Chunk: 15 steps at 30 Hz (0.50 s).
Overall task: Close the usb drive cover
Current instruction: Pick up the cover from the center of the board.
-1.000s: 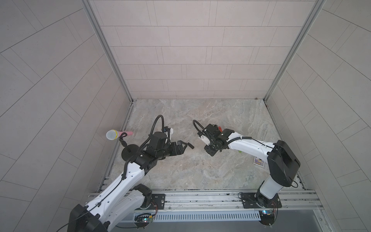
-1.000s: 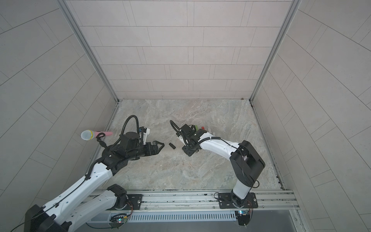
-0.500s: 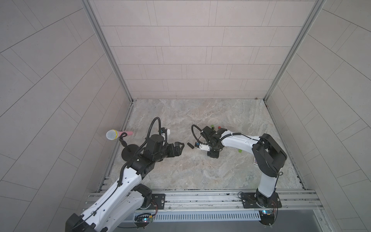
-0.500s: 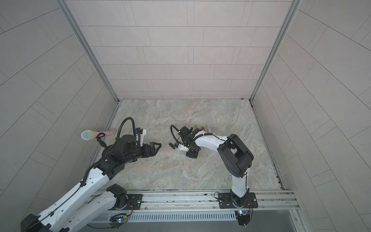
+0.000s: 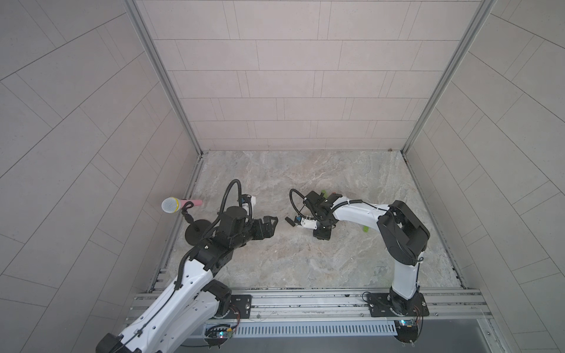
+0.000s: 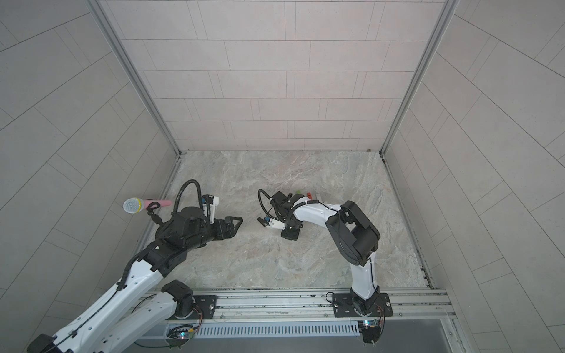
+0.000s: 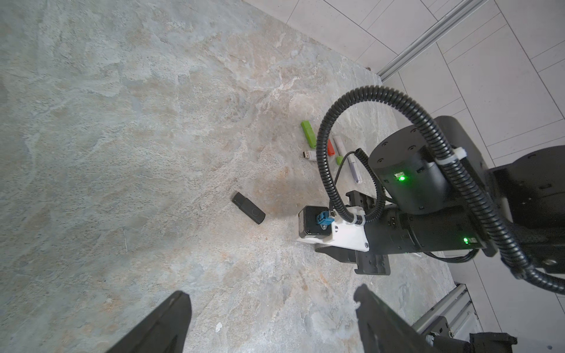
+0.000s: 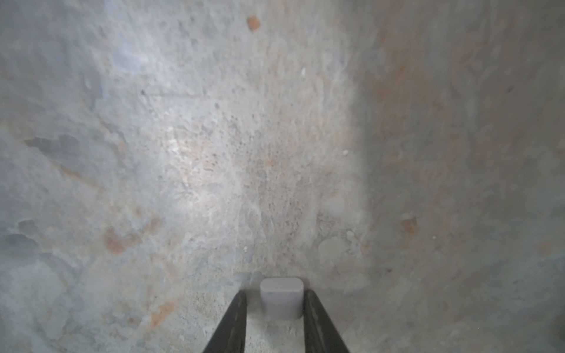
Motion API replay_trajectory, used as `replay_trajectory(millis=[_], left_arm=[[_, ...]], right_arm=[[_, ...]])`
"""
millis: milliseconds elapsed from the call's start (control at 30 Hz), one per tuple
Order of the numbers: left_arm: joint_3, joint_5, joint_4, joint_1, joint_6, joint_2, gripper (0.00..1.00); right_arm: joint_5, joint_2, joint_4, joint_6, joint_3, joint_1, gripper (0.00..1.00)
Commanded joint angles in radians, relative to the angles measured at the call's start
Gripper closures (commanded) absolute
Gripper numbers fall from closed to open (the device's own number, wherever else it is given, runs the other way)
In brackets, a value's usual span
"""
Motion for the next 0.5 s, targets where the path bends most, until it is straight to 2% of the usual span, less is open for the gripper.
replay_trajectory(millis=[0, 233, 467], left_arm=[[-0.007, -0.009, 0.002, 0.007, 0.015, -0.003, 0.09], [-0.004, -0.004, 0.005, 0.008, 0.014, 0.003, 0.09], [0.0, 0.009, 0.014, 0.008, 0.009, 0.016, 0.09]], right_arm=[[0.017, 0.043, -0.039, 0.009, -0.008, -0.002, 0.71], [0.05, 0.033, -0.046, 0.036, -0.032, -0.009, 0.71], [0.026, 0.037, -0.013, 0.059, -0.034, -0.009, 0.78]])
